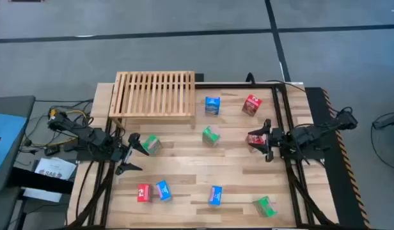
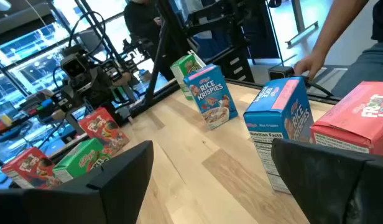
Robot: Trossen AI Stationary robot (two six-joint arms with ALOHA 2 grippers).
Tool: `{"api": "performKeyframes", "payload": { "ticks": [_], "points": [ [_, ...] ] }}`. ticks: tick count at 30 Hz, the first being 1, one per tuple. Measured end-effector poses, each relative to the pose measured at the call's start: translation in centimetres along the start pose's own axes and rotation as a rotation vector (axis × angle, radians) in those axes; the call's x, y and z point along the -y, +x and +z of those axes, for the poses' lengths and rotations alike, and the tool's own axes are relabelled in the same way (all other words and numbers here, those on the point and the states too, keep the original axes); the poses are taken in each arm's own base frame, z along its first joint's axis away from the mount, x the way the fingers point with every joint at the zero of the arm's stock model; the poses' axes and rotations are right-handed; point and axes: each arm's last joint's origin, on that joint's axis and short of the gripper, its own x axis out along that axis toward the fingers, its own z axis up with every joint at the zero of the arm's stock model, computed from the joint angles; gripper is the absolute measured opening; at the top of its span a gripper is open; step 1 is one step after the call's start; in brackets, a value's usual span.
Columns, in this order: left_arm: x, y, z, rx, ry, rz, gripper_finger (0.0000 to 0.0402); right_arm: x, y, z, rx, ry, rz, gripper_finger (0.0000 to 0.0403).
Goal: Stack cereal on shelf
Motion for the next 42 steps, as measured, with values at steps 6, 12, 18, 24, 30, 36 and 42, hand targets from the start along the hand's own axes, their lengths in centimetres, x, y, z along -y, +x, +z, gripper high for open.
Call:
{"api": "performKeyframes", "payload": {
  "ticks": [6,12,18,24,30,36,42],
  "points": [
    [0.0,0.0,0.0,0.0,0.0,0.0,0.0318,0.0,0.0,-0.01,0.0,0.0,0.0,0.0256],
    [0.0,0.0,0.0,0.0,0.0,0.0,0.0318,0.0,0.0,0.0,0.0,0.0,0.0,0.0256],
    [-0.13,0.0,0.02,-0.009,-0.004,0.038,0.0318,0.0,0.0,0.0,0.0,0.0,0.0,0.0256],
    [-0.36,-0.02,0.02,-0.03,-0.006,0.108,0.0318,0.0,0.0,0.0,0.0,0.0,0.0,0.0256],
    [-0.35,-0.02,0.02,-0.028,-0.006,0.104,0.0318,0.0,0.0,0.0,0.0,0.0,0.0,0.0256],
    [-0.35,-0.02,0.02,-0.028,-0.006,0.103,0.0318,0.0,0.0,0.0,0.0,0.0,0.0,0.0256],
    [-0.35,-0.02,0.02,-0.028,-0.006,0.103,0.0318,0.0,0.0,-0.01,0.0,0.0,0.0,0.0256]
  ]
}}
